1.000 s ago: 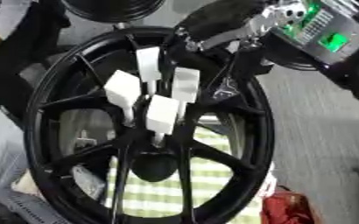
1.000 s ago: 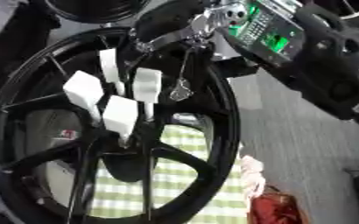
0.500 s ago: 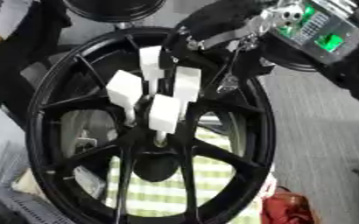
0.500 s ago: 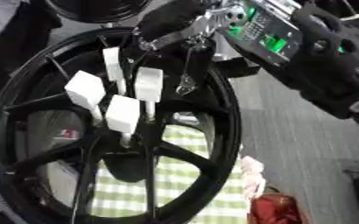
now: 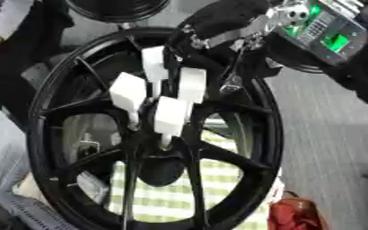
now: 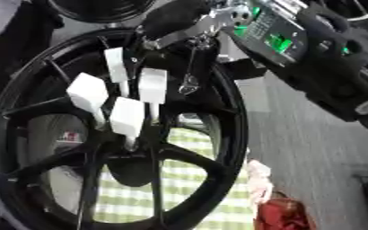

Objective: Pull the pin out of the wheel hub.

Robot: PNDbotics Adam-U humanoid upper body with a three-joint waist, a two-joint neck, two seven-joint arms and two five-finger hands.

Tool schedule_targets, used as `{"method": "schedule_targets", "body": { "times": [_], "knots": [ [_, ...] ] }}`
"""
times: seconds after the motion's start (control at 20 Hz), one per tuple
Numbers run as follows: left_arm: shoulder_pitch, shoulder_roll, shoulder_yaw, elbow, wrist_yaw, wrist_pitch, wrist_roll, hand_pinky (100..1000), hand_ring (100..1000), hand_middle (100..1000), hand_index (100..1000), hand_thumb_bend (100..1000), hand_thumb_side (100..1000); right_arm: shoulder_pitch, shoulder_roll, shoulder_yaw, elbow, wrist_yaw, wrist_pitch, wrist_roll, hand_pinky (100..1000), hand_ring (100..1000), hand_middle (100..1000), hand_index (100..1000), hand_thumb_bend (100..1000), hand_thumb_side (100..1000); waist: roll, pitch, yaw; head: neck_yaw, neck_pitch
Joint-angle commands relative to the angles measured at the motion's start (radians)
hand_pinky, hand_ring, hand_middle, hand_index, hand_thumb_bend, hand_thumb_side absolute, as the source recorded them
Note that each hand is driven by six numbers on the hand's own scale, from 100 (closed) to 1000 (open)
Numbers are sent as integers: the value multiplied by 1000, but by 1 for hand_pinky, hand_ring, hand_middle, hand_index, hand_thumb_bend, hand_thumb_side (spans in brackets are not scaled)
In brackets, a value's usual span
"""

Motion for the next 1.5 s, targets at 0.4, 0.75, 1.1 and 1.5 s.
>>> {"method": "schedule_targets", "body": {
  "times": [0.4, 0.75, 1.1, 1.5],
  "knots": [
    [-17, 11, 18, -2, 13, 0, 17, 812, 820, 822, 839, 791, 759, 3, -3, 13, 57, 16, -145, 145, 953, 922, 808, 800, 344, 100, 2, -5, 5, -3, 5],
    [-16, 10, 21, -1, 22, 0, 27, 811, 817, 819, 835, 782, 761, 10, 9, 7, 98, 24, -173, 145, 946, 910, 766, 769, 304, 100, 2, -1, 7, -3, 5],
    [-19, 8, 21, 1, 27, 0, 33, 810, 815, 815, 831, 771, 768, 5, 14, -5, 105, 11, -170, 145, 930, 883, 656, 666, 212, 100, 2, 0, 4, -4, 5],
    [-21, 7, 22, 2, 32, 1, 40, 810, 813, 813, 829, 762, 774, 26, -6, -15, 91, -21, -160, 145, 918, 853, 552, 584, 100, 100, 2, 2, 5, -4, 5]
  ]
}}
